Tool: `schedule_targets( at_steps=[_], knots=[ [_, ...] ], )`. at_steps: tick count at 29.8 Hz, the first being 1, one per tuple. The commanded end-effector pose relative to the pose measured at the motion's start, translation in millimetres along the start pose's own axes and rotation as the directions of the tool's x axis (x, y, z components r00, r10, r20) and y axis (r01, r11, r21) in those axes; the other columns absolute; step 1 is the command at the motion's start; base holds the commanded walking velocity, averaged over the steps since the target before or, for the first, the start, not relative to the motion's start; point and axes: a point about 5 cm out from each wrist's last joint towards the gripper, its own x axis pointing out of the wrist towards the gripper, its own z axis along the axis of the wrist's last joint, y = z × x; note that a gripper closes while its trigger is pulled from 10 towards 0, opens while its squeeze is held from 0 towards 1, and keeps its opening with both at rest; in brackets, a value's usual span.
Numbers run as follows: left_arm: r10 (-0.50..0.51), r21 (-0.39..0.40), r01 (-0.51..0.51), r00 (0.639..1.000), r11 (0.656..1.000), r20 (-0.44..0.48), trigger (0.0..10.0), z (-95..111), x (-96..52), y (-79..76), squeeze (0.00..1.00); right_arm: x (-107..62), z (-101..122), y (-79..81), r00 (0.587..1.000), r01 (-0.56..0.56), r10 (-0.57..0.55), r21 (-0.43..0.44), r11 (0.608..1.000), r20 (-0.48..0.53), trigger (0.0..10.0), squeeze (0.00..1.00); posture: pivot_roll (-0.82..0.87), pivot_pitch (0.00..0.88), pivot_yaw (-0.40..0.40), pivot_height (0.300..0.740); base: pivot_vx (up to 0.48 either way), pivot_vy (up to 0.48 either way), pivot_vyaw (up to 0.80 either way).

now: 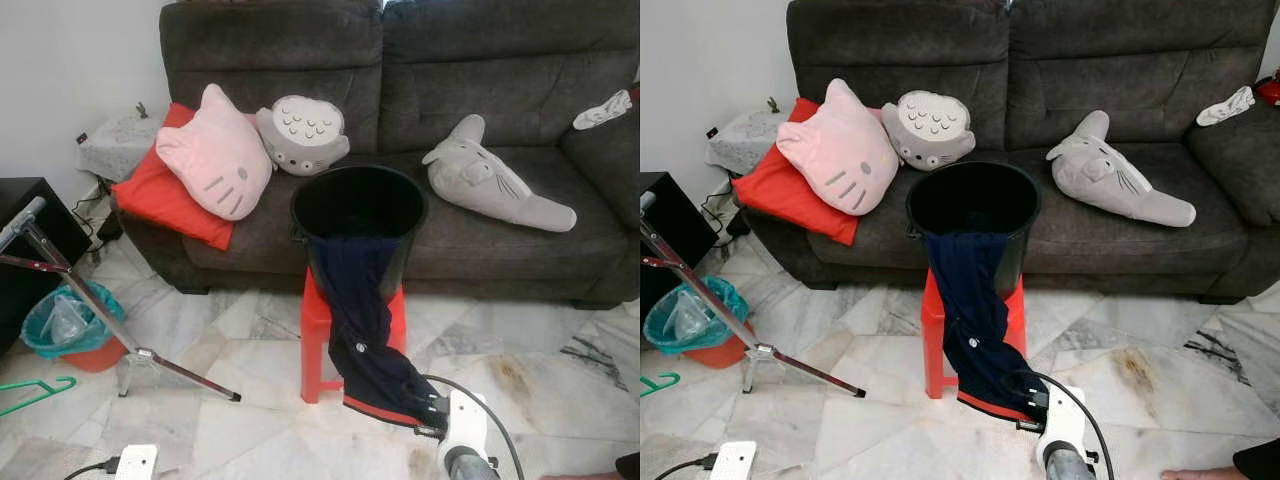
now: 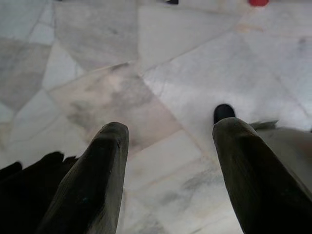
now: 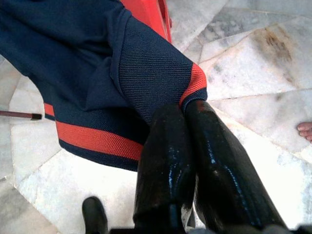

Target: Hang hanger

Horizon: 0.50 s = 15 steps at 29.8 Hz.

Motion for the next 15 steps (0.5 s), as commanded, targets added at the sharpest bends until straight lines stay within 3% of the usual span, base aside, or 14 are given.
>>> schedule_targets(
  at_steps=[1,10,15],
  knots=[
    [0.013,0.013,-0.013,1.000,1.000,-0.014,10.0,-0.1,0.0,2.1,0.00,-1.3,-4.6,4.0,1.000,-0.016,0.016,-0.002,1.000,-0.011,10.0,0.00,-0.07,0.000,0.092,0.740,0.000,0.000,0.00],
    [0.012,0.011,-0.012,1.000,1.000,-0.002,10.0,11.0,3.0,-2.2,0.00,0.0,-0.6,7.2,1.000,-0.029,0.028,0.004,1.000,0.006,10.0,0.00,-0.07,0.000,0.091,0.740,0.000,0.000,0.00],
    [0.003,0.013,-0.004,1.000,1.000,0.015,10.0,23.9,6.2,-9.7,0.00,-1.8,-9.0,5.7,0.999,-0.013,0.012,-0.011,1.000,-0.037,10.0,0.00,-0.08,0.000,0.080,0.740,0.000,0.000,0.00]
  ],
)
